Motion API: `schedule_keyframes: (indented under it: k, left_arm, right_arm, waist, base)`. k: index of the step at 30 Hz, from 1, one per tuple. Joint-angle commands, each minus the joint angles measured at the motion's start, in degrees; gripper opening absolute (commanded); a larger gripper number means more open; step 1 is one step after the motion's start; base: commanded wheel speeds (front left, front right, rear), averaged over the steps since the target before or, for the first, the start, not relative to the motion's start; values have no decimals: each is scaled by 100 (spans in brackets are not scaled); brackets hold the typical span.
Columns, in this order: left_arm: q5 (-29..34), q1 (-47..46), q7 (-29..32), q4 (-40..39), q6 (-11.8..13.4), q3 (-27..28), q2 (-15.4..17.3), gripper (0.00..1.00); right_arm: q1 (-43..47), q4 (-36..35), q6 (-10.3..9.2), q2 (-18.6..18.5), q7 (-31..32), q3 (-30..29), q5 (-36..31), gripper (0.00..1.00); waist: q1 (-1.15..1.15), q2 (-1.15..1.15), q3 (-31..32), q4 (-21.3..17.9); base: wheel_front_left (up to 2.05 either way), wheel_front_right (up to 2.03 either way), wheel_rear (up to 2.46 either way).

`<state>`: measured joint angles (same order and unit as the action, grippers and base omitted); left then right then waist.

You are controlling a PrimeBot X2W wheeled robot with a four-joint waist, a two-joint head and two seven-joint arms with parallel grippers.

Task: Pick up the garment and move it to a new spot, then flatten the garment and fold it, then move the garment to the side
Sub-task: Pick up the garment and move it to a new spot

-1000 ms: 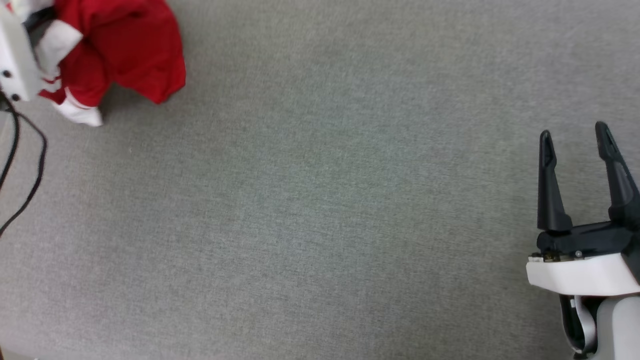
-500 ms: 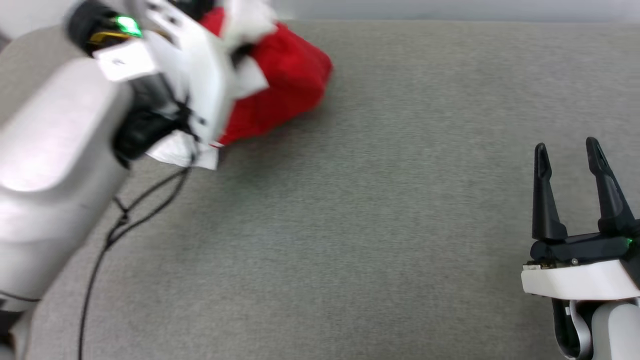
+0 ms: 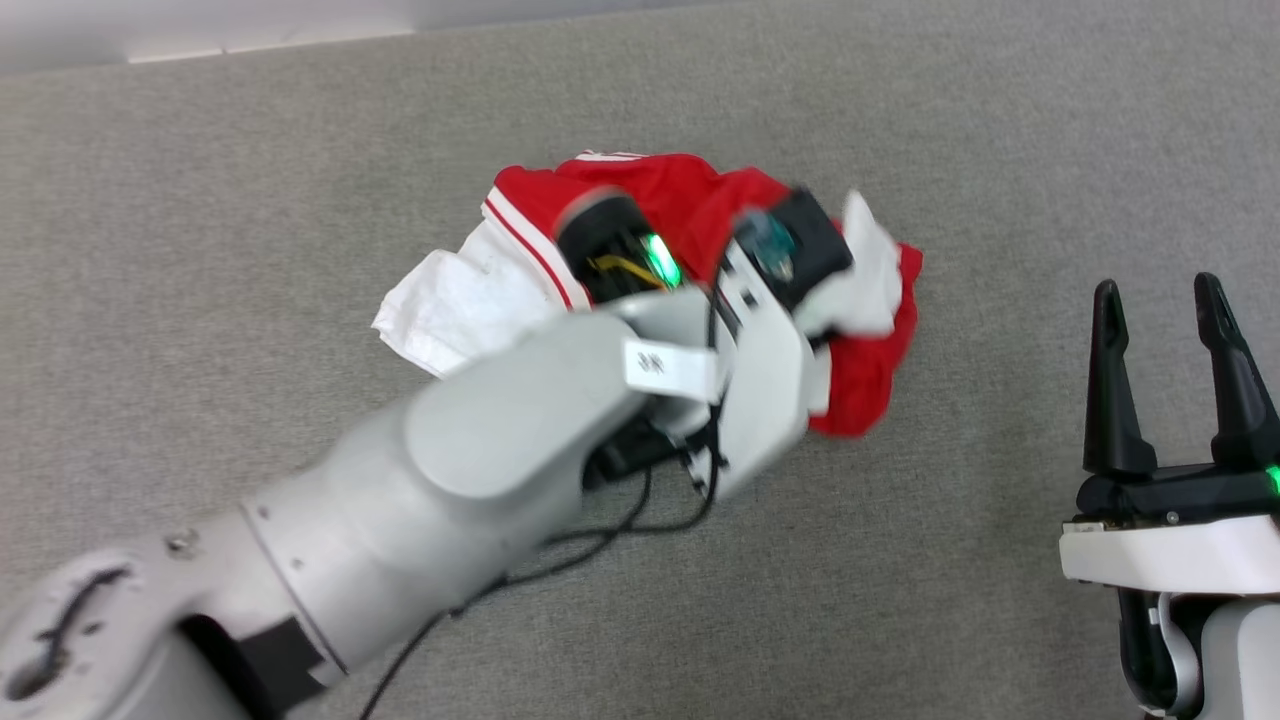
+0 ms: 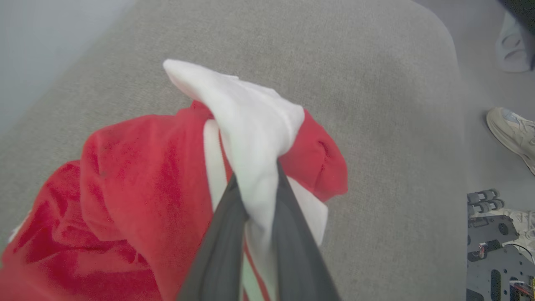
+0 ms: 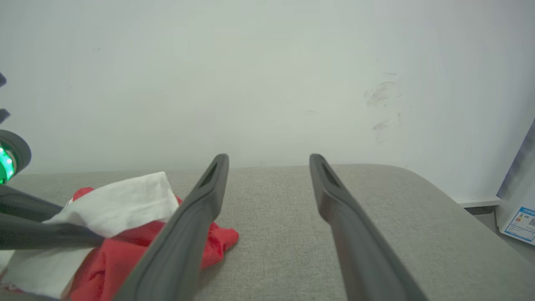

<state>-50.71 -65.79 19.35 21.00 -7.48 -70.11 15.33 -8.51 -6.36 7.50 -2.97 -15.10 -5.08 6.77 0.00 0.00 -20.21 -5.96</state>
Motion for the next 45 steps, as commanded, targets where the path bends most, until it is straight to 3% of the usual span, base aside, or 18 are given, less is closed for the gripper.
schedule_keyframes:
  k: [1, 9, 14, 15, 16, 23, 26, 30, 35, 41, 45]
  left_arm:
    - [-34, 109, -41, 64, 14, -59, -52, 0]
    - [281, 890, -44, 433, 13, -327, -806, 0]
    - [591, 1257, -13, 427, 6, -332, -972, 0]
    - [638, 1257, -113, 458, 6, -333, -987, 59]
    - [664, 1214, -287, 516, 6, -332, -1002, 100]
    - [739, 841, -1824, 966, 8, -196, -1153, 100]
    - [796, 777, -2443, 1122, 167, 35, -1178, 100]
    - [974, 810, -3141, 1328, 623, 328, -1074, 100]
    - [1295, 1096, -3440, 1278, 1381, 788, -702, 100]
    - [2005, 1983, -3453, 265, 2247, 1853, -57, 100]
    - [2404, 2841, -3455, -401, 2614, 2561, 247, 100]
  right_arm:
    - [-98, 1, -2, 17, -10, -10, 29, 100]
    - [-182, 28, -2, 16, -10, 7, 90, 100]
    - [-206, 69, -2, 17, -10, 4, 77, 100]
    - [-190, 81, -2, 17, -10, -6, 63, 100]
    - [-168, 95, -2, 17, -10, -18, 50, 100]
    - [104, 184, -2, 17, -10, -48, -49, 100]
    - [226, 205, -2, 16, -10, -47, -97, 100]
    - [404, 228, -2, 15, -10, -52, -115, 100]
    - [614, 248, -2, 15, -10, -64, -157, 100]
    - [782, 263, -2, 15, -10, -104, -177, 100]
    - [885, 283, -2, 16, -10, -116, -164, 100]
  waist:
    - [0, 0, -99, -81]
    - [0, 0, -330, -165]
    - [0, 0, -323, -133]
    - [0, 0, -292, -115]
    - [0, 0, -255, -94]
    - [0, 0, 256, 107]
    - [0, 0, 503, 189]
    - [0, 0, 796, 301]
    - [0, 0, 1073, 434]
    - [0, 0, 1291, 592]
    - [0, 0, 1418, 673]
  base:
    - [0, 0, 0]
    - [0, 0, 0]
    - [0, 0, 0]
    - [0, 0, 0]
    - [0, 0, 0]
    - [0, 0, 0]
    - [0, 0, 0]
    - [0, 0, 0]
    - [0, 0, 0]
    - [0, 0, 0]
    - [0, 0, 0]
